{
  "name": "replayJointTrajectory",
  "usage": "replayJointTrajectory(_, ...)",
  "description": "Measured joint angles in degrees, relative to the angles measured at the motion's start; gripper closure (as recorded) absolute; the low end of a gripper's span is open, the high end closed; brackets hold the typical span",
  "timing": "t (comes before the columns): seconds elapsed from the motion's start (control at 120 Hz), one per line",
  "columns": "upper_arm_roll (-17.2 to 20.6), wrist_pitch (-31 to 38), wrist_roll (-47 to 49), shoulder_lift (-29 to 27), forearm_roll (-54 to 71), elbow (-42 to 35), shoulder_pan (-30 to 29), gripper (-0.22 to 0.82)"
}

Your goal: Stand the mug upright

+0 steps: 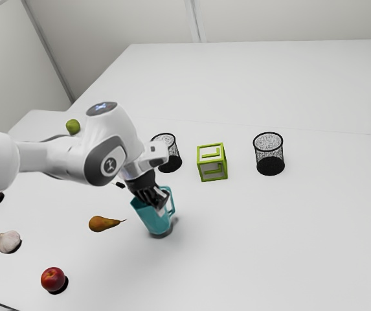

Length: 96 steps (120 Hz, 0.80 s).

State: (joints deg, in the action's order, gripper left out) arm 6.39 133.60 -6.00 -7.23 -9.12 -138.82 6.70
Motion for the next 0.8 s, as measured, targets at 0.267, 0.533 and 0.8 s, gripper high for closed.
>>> replayJointTrajectory(0.267,0.0,2.2,7.0,1.2,-0.7,-0.8,0.0,0.53)
replayJointTrajectory(0.533,0.0,1.5,11.6,-1.8,-0.3,0.3,0.0,0.15)
replayJointTrajectory(0.8,-1.2,-11.8,13.8,-4.5,3.6,22.9,-0.2,0.04)
